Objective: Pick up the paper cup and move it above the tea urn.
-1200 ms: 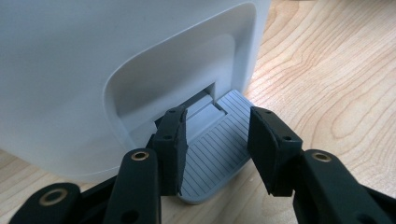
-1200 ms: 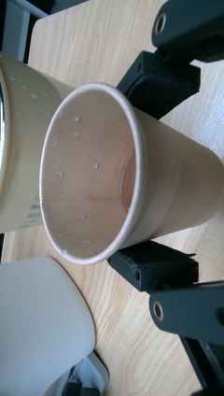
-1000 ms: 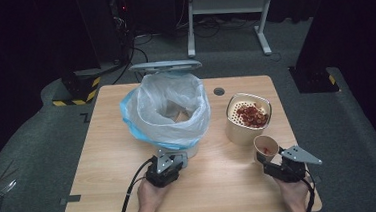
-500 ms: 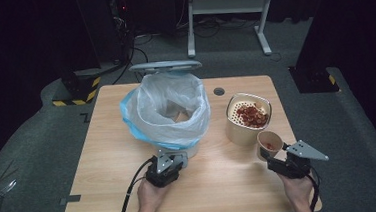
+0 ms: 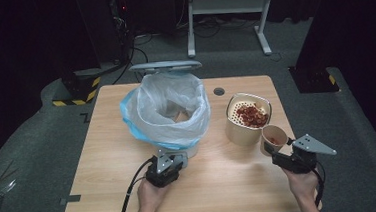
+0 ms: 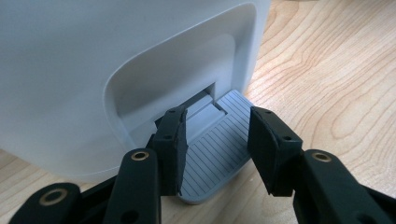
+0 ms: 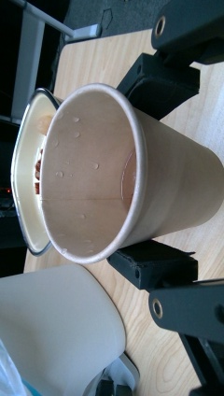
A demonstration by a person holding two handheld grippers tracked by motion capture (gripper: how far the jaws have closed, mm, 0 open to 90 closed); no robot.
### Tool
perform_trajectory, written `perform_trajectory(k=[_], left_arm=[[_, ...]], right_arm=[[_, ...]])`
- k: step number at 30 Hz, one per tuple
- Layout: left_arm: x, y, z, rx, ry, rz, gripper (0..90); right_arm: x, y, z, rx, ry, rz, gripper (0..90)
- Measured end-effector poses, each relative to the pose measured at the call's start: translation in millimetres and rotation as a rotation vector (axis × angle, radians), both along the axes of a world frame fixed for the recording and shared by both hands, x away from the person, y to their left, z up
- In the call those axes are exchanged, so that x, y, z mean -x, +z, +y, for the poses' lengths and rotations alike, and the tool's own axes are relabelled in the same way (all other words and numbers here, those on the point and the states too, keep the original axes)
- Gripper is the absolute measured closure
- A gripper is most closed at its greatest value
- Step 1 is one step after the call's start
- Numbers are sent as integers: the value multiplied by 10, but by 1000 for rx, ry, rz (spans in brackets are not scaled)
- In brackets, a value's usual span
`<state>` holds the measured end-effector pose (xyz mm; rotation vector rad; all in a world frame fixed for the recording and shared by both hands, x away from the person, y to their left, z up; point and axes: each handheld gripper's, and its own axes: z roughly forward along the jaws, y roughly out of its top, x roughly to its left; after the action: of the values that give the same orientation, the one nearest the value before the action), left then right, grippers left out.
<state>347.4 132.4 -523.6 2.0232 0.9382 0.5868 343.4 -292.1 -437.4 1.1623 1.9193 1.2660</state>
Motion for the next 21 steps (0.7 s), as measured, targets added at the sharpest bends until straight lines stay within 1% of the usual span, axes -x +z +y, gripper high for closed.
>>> perform_trajectory(k=[5, 9, 21], left_arm=[[0, 0, 0, 0, -1, 0, 572], [0, 0, 0, -1, 0, 0, 573], [0, 0, 0, -1, 0, 0, 573]], right_arm=[[-16, 68, -22, -9, 3, -12, 339], [-32, 120, -30, -5, 6, -18, 341], [-99, 288, -48, 31, -5, -35, 339]])
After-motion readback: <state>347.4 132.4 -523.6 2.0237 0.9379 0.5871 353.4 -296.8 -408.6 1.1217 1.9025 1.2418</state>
